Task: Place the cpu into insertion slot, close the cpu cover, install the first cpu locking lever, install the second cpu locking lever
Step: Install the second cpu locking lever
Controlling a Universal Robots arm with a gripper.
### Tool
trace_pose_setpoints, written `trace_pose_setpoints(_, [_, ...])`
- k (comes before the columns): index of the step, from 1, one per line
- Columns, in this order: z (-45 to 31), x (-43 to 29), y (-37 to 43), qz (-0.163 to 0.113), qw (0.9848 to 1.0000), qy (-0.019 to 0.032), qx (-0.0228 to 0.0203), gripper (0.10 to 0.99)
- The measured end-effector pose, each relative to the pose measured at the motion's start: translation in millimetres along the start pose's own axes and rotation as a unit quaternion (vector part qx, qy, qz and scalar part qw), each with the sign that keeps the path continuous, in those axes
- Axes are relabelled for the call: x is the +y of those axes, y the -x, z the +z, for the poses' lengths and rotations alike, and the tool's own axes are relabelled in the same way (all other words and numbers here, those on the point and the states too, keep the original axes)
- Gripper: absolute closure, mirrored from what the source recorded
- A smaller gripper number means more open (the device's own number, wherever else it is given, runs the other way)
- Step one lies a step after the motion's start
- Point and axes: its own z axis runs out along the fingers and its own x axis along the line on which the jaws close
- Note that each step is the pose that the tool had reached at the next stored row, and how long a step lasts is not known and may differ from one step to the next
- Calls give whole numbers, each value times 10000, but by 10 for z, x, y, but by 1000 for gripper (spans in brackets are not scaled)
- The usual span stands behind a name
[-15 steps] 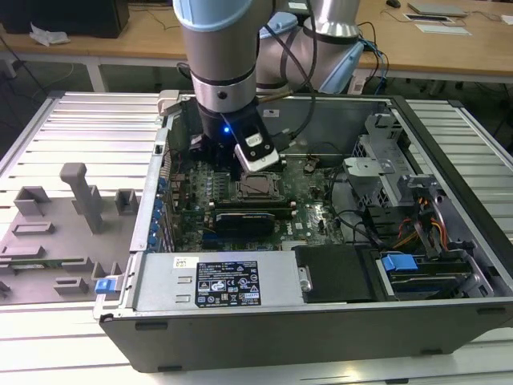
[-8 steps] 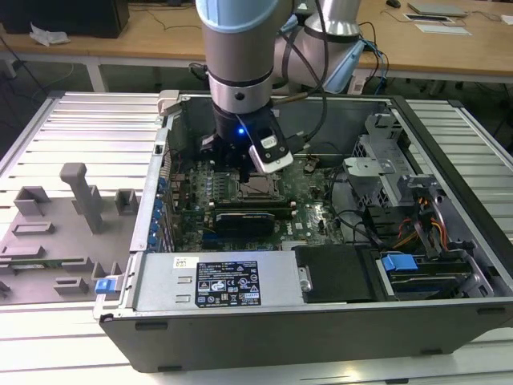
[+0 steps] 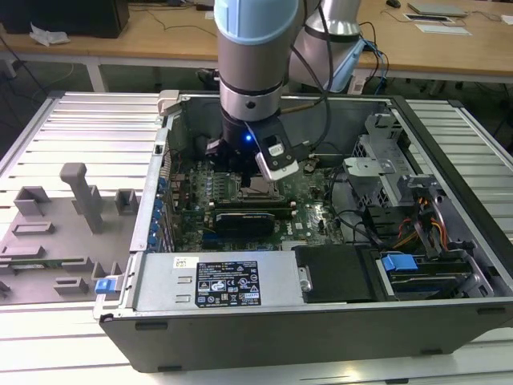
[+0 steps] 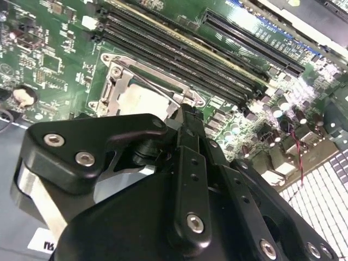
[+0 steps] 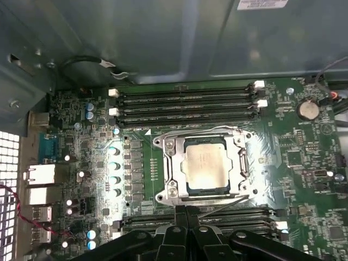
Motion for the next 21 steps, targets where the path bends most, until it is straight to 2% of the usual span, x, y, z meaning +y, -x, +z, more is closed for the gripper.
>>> trace_pose_setpoints(3, [87,-17,0,1,10000,0,6,980])
trace_pose_setpoints(6, [137,-28,-9,0,10000,0,6,980])
trace_pose_setpoints(14, [323,-71,-106,1,10000,23,7,980])
trace_pose_setpoints(21, [391,-31,-131,1,10000,29,8,980])
